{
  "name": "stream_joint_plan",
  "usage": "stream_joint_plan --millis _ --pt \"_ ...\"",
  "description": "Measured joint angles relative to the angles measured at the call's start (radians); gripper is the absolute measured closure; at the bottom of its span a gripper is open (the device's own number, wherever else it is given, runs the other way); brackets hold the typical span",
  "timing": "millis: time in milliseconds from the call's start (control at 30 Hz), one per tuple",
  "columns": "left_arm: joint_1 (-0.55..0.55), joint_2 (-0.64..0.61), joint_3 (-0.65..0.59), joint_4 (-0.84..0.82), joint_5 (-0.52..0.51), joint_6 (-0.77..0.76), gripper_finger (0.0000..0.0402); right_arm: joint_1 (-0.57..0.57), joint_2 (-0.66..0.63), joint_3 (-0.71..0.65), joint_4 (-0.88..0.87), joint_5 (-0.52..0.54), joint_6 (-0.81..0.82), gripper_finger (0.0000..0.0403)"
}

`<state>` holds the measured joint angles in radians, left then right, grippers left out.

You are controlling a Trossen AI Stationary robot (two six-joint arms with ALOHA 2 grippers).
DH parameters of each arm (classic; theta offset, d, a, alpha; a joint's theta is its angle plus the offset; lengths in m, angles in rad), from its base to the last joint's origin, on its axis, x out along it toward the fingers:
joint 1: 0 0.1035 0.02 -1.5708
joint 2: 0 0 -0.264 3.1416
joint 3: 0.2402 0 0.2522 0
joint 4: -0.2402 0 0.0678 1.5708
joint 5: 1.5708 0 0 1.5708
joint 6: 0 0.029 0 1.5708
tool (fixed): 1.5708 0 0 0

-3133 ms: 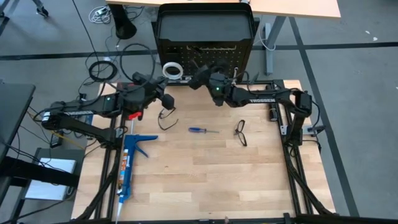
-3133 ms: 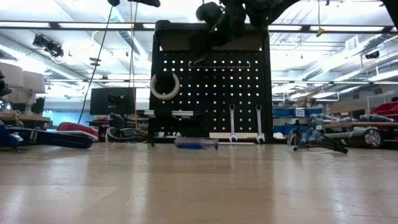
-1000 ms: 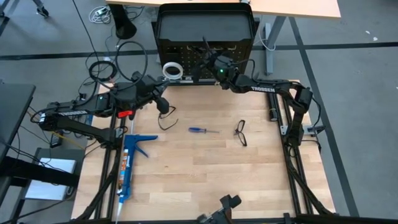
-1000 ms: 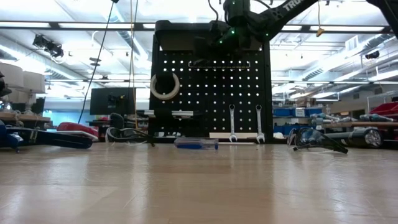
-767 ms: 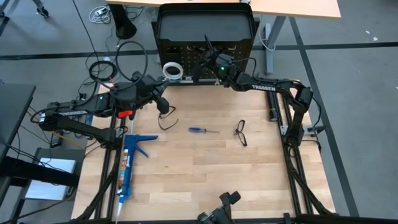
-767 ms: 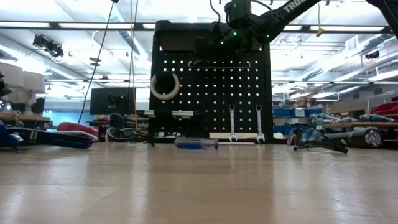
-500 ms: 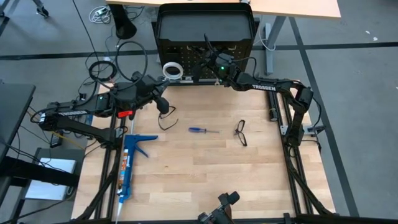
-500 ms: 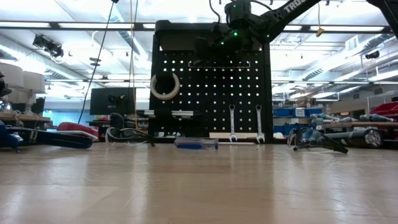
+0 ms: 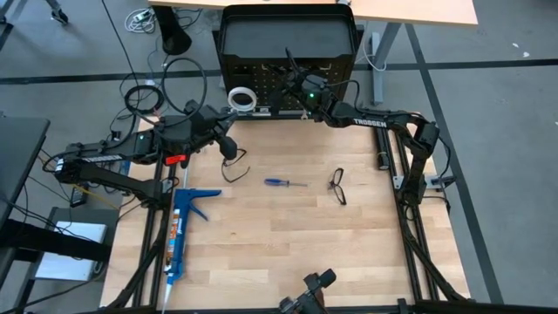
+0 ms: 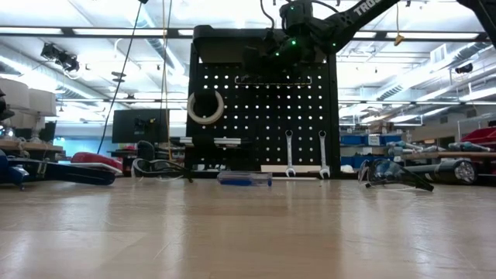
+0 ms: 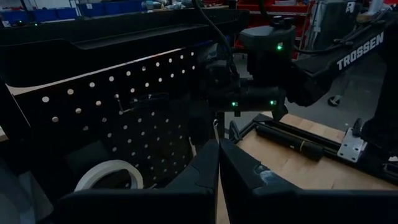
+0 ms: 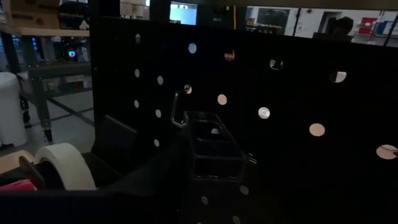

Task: Hang tools onto peg board
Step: Remove the black black utility knife blade dispenser from the black pegboard

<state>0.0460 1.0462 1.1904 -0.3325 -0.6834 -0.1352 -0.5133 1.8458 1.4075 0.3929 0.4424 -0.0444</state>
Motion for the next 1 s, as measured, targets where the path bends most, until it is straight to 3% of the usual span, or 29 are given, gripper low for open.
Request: stream_joint_plan --millis 333,1000 --pt "0.0 0.0 0.0 0.0 0.0 0.0 0.0383 0.001 0.0 0.0 0.0 -0.013 0.003 0.0284" --pt "0.0 0.0 0.0 0.0 -0.025 0.008 0.0383 0.032 0.002 -0.001 0.069 -0.006 -0.039 0.0277"
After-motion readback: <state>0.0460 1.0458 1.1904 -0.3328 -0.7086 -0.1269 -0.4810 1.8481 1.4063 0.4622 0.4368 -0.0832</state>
